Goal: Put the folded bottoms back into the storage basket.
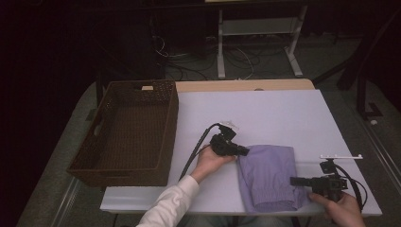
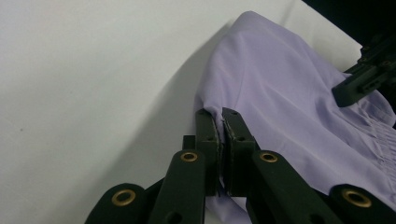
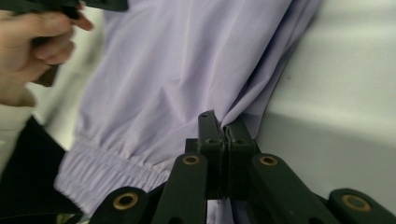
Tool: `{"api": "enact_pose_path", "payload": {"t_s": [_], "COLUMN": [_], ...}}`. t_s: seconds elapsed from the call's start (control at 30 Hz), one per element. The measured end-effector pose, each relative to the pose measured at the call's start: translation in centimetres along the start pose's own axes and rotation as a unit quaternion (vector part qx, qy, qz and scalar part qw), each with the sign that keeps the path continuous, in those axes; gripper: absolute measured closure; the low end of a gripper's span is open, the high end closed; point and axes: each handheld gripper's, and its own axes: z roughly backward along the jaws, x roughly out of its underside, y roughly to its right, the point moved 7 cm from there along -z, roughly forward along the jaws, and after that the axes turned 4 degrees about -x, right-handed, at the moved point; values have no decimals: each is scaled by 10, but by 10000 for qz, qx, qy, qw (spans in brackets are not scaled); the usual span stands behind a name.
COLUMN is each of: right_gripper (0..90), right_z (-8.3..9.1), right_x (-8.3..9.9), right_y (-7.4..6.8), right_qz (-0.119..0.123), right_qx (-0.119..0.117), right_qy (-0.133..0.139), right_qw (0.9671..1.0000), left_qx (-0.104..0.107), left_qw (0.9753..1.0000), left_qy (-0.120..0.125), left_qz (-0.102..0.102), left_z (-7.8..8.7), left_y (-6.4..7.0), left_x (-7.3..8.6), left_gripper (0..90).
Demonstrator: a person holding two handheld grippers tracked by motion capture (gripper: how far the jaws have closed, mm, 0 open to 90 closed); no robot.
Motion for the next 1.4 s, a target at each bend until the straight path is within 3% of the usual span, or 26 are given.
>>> {"api": "enact_pose_path", "payload": {"t_s": [0.33, 0.6, 0.73, 1.1, 1.4], "right_gripper": [867, 867, 867, 867, 866], "right_z": [16, 25, 28, 40, 40], "right_x": [-7, -18, -23, -40, -54], "right_y": [-26, -53, -62, -76, -92], "right_qz": [340, 879, 1033, 1164, 1344], "right_qx": [-540, -640, -694, -867, -955], "right_qy": [414, 635, 703, 870, 897], "right_qw": [9971, 9920, 9897, 9856, 9822], "left_qx": [-5, -96, -147, -265, -401], "left_qw": [9985, 9959, 9947, 9921, 9896], "left_qy": [541, 889, 1008, 1190, 1332], "left_qz": [-36, -95, -142, -306, -369], "left_z": [27, 53, 65, 96, 121], "left_y": [7, 13, 17, 26, 28], "left_x": [-21, -39, -47, -66, -77], "left_gripper": [863, 862, 862, 862, 861]}}
